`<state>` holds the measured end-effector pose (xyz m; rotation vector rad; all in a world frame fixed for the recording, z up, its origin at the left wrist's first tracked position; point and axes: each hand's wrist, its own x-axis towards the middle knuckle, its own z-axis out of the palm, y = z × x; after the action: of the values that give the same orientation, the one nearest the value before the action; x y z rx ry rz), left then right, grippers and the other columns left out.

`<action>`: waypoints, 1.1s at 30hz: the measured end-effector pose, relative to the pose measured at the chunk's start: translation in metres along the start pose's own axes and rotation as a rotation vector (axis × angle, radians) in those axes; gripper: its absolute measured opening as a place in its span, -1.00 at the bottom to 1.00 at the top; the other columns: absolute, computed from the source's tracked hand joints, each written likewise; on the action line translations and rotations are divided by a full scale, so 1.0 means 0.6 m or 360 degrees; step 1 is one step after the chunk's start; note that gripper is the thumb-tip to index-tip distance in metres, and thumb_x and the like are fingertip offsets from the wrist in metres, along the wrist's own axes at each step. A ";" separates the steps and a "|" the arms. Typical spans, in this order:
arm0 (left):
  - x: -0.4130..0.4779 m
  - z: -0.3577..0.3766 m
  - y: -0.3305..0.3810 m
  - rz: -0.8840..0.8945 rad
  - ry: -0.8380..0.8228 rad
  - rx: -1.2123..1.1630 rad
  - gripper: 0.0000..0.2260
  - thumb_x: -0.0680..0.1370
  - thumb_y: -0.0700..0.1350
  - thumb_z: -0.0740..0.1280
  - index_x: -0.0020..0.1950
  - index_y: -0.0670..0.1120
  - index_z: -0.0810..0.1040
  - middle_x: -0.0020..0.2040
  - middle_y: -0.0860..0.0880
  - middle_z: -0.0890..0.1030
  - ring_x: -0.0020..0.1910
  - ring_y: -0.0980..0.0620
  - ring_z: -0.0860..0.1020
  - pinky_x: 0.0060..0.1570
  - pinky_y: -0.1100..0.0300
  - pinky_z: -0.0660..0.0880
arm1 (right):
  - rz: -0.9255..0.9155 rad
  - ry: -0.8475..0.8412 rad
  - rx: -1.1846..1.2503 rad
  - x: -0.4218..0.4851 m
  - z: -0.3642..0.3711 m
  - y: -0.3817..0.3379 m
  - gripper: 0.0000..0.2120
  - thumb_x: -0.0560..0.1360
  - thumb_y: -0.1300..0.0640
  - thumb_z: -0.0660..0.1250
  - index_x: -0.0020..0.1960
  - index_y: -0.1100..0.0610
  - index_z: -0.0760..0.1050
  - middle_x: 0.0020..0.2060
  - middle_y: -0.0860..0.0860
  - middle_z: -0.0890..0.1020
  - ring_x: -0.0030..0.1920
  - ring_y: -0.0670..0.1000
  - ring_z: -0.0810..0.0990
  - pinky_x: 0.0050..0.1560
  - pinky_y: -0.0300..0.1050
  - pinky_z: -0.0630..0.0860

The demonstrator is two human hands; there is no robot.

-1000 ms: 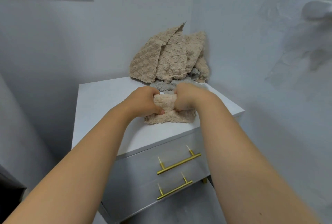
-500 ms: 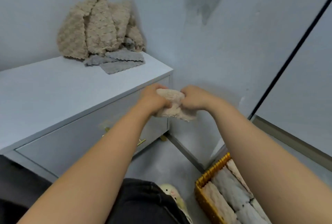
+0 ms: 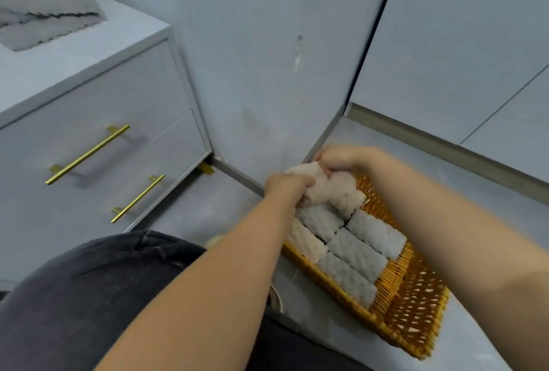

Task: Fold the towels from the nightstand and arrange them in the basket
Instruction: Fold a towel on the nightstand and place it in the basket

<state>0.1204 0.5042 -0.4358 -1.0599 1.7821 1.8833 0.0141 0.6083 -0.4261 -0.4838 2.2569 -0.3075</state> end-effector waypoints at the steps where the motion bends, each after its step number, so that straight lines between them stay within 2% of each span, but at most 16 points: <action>1: 0.007 0.012 -0.006 0.0023 -0.0001 0.0036 -0.50 0.44 -0.16 0.46 0.31 -0.28 0.41 0.14 -0.23 0.56 0.06 -0.16 0.57 0.08 0.01 0.56 | 0.0034 -0.0017 -0.0024 -0.002 0.002 0.016 -0.71 0.29 0.44 0.17 -0.01 0.40 0.48 -0.15 0.19 0.42 -0.09 0.10 0.36 -0.16 -0.03 0.38; 3: 0.018 0.032 -0.016 0.0034 0.0014 0.0105 -0.51 0.45 -0.15 0.46 0.32 -0.27 0.43 0.17 -0.22 0.55 0.11 -0.17 0.55 0.11 -0.02 0.55 | 0.0080 -0.0020 0.0051 -0.005 0.005 0.052 -0.72 0.28 0.39 0.21 -0.02 0.39 0.47 -0.18 0.25 0.34 -0.11 0.06 0.31 -0.20 -0.11 0.24; 4: 0.026 0.039 -0.022 0.0010 0.0008 0.0100 -0.50 0.45 -0.15 0.45 0.33 -0.26 0.42 0.19 -0.23 0.54 0.13 -0.18 0.54 0.12 -0.05 0.55 | 0.0093 -0.0020 0.0208 -0.008 0.006 0.072 -0.73 0.28 0.35 0.24 -0.02 0.39 0.46 -0.20 0.22 0.36 -0.13 0.08 0.34 -0.19 -0.07 0.26; 6: 0.045 0.047 -0.032 -0.0060 0.0004 -0.0039 -0.47 0.47 -0.17 0.44 0.38 -0.24 0.37 0.25 -0.23 0.51 0.17 -0.21 0.52 0.14 -0.09 0.53 | 0.0115 0.0046 0.0793 -0.008 0.012 0.110 -0.73 0.38 0.30 0.32 0.06 0.36 0.47 -0.15 0.15 0.52 -0.11 0.11 0.50 -0.13 0.02 0.44; 8: 0.066 0.051 -0.037 -0.0137 0.0044 -0.0188 -0.49 0.45 -0.17 0.45 0.35 -0.23 0.40 0.24 -0.22 0.52 0.15 -0.21 0.53 0.12 -0.11 0.54 | 0.0170 0.0145 0.1619 -0.007 0.030 0.137 -0.80 0.50 0.23 0.35 0.10 0.24 0.48 -0.06 0.11 0.60 -0.04 0.06 0.59 -0.03 -0.05 0.57; 11: 0.092 0.062 -0.043 -0.0218 0.0075 -0.0359 -0.55 0.42 -0.20 0.47 0.27 -0.23 0.46 0.19 -0.19 0.56 0.11 -0.19 0.55 0.12 -0.11 0.54 | 0.0210 0.0144 0.2750 -0.002 0.076 0.149 -0.78 0.54 0.07 0.30 0.12 0.18 0.48 -0.03 0.11 0.62 -0.03 0.05 0.60 -0.03 -0.07 0.59; 13: 0.102 0.067 -0.048 -0.0245 0.0069 -0.0354 -0.50 0.42 -0.20 0.47 0.32 -0.24 0.44 0.21 -0.19 0.55 0.12 -0.19 0.55 0.11 -0.11 0.54 | 0.0178 0.0148 0.3132 0.004 0.107 0.151 -0.69 0.51 -0.02 0.32 0.14 0.17 0.51 0.05 0.13 0.62 0.06 0.09 0.59 0.13 0.00 0.52; 15: 0.109 0.073 -0.052 -0.0253 0.0061 -0.0332 -0.47 0.43 -0.18 0.47 0.36 -0.23 0.42 0.23 -0.18 0.54 0.13 -0.19 0.55 0.10 -0.11 0.55 | 0.0160 0.0147 0.3264 0.009 0.132 0.155 -0.52 0.39 -0.08 0.39 0.23 0.12 0.50 0.16 0.11 0.59 0.21 0.10 0.54 0.32 0.07 0.38; 18: 0.115 0.075 -0.059 -0.0242 0.0053 -0.0330 -0.45 0.44 -0.16 0.47 0.38 -0.23 0.39 0.26 -0.19 0.52 0.15 -0.20 0.54 0.11 -0.12 0.54 | 0.0157 0.0132 0.3204 0.014 0.162 0.152 -0.43 0.31 -0.10 0.39 0.25 0.13 0.46 0.11 0.13 0.57 0.23 0.12 0.49 0.44 0.10 0.18; 20: 0.114 0.078 -0.063 -0.0222 0.0028 -0.0290 -0.47 0.43 -0.14 0.48 0.35 -0.23 0.41 0.23 -0.19 0.54 0.11 -0.18 0.57 0.04 -0.09 0.58 | 0.0171 0.0191 0.3234 0.013 0.171 0.148 -0.56 0.40 0.05 0.37 0.25 0.16 0.45 0.10 0.14 0.58 0.24 0.14 0.50 0.41 0.10 0.26; 23: 0.095 0.083 -0.068 -0.0204 -0.0192 -0.0136 -0.58 0.49 -0.10 0.43 0.29 -0.21 0.44 0.03 -0.12 0.58 -0.09 -0.06 0.58 -0.11 0.03 0.60 | 0.0240 0.0402 0.3245 0.006 0.161 0.149 -0.69 0.55 0.20 0.27 0.28 0.20 0.44 0.12 0.15 0.60 0.11 0.11 0.59 0.15 0.01 0.54; 25: 0.082 0.092 -0.071 -0.0178 -0.0341 0.0050 -0.65 0.54 -0.05 0.37 0.26 -0.18 0.46 -0.10 -0.10 0.57 -0.19 -0.02 0.57 -0.09 0.06 0.57 | 0.0310 0.0597 0.3049 -0.002 0.152 0.162 -0.70 0.56 0.23 0.27 0.28 0.23 0.45 0.04 0.13 0.63 -0.03 0.07 0.63 -0.09 -0.06 0.63; 26: 0.075 0.097 -0.072 -0.0165 -0.0392 0.0143 -0.67 0.56 -0.04 0.33 0.25 -0.18 0.47 -0.12 -0.09 0.57 -0.16 -0.03 0.57 -0.06 0.07 0.55 | 0.0382 0.0730 0.2879 -0.006 0.147 0.172 -0.69 0.54 0.25 0.30 0.27 0.25 0.46 -0.01 0.10 0.63 -0.06 0.05 0.63 -0.15 -0.07 0.64; 29: 0.056 0.115 -0.071 -0.0180 -0.0488 0.0379 -0.82 0.62 -0.11 0.23 0.18 -0.15 0.41 -0.08 -0.06 0.52 -0.10 -0.01 0.53 -0.15 0.13 0.48 | 0.0793 0.1049 0.2117 -0.027 0.149 0.226 -0.75 0.49 0.26 0.37 0.14 0.29 0.46 -0.10 0.10 0.58 -0.05 0.10 0.59 0.00 0.07 0.60; 32: 0.047 0.125 -0.070 -0.0173 -0.0511 0.0493 -0.96 0.63 -0.16 0.18 0.02 -0.11 0.32 -0.18 -0.06 0.46 -0.26 0.05 0.45 -0.30 0.20 0.40 | 0.1171 0.0818 0.1018 -0.056 0.180 0.283 -0.81 0.52 0.14 0.26 0.02 0.26 0.44 -0.13 0.14 0.57 -0.18 0.09 0.55 -0.24 -0.04 0.56; 33: 0.048 0.128 -0.072 -0.0170 -0.0521 0.0494 -0.91 0.63 -0.18 0.17 -0.07 -0.11 0.33 -0.23 -0.04 0.43 -0.31 0.08 0.41 -0.34 0.23 0.36 | 0.1219 0.0690 0.0717 -0.064 0.199 0.298 -0.78 0.53 0.10 0.18 0.03 0.25 0.46 -0.10 0.15 0.59 -0.19 0.08 0.55 -0.31 -0.10 0.48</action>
<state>0.1092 0.5773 -0.4915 -0.6776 1.7150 1.5471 0.0837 0.7777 -0.5453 0.7353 2.4791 -0.5277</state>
